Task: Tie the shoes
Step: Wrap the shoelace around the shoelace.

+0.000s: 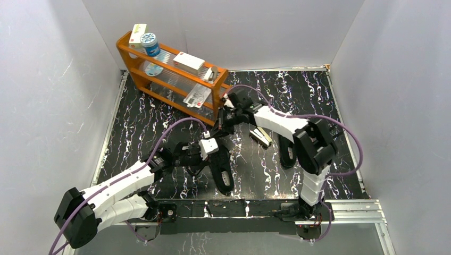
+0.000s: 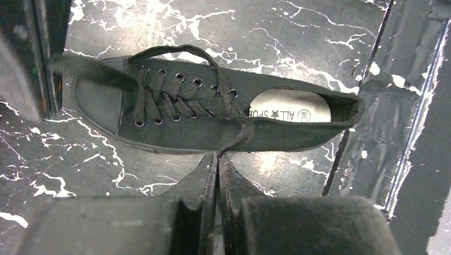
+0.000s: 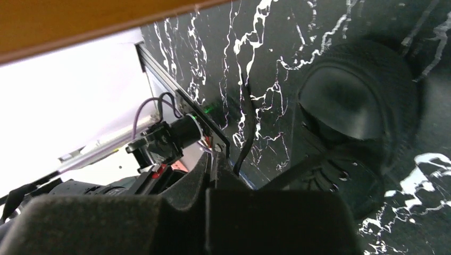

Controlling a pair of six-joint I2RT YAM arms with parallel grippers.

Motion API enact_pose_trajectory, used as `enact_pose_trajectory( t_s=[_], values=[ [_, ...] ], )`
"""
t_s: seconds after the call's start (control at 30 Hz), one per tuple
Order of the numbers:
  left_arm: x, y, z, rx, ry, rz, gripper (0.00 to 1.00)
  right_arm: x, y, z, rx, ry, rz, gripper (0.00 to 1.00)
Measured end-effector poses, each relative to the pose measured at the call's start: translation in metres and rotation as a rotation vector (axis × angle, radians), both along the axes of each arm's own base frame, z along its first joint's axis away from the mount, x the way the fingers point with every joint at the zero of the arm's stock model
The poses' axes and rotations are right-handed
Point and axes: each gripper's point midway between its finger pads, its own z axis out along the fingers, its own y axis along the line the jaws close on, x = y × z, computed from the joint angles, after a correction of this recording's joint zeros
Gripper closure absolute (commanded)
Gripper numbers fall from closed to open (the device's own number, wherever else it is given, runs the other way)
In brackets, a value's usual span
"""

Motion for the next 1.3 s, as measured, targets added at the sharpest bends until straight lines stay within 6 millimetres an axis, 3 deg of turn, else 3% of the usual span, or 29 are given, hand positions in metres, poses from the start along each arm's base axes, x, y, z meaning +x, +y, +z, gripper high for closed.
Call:
enact_pose_trajectory(
  t_s=[0.17, 0.3, 0.53, 0.87, 1.03, 1.3],
  values=[
    [0.003, -0.001, -0.011, 0.022, -0.034, -0.035, 1.0, -0.013, 0.013, 0.004, -0.051, -0.052, 0.086, 1.0],
    [0.006, -0.002, -0.013, 0.025, -0.046, -0.041, 1.0, -0.025, -0.008, 0.015, -0.063, -0.097, 0.048, 1.0],
    [0.01, -0.008, -0.013, 0.008, -0.059, -0.052, 1.0, -0.008, -0.035, 0.032, -0.056, -0.22, 0.011, 1.0],
    [0.019, -0.017, -0.003, -0.05, -0.16, -0.077, 1.0, -0.047, -0.008, 0.029, 0.07, -0.195, 0.157, 1.0],
    [0.015, -0.013, -0.009, -0.043, -0.183, -0.098, 1.0, -0.058, 0.004, 0.013, 0.029, -0.118, 0.131, 1.0],
    [0.001, -0.009, -0.008, -0.076, -0.187, -0.131, 1.0, -0.085, 0.031, -0.03, -0.08, 0.006, 0.089, 1.0]
  ],
)
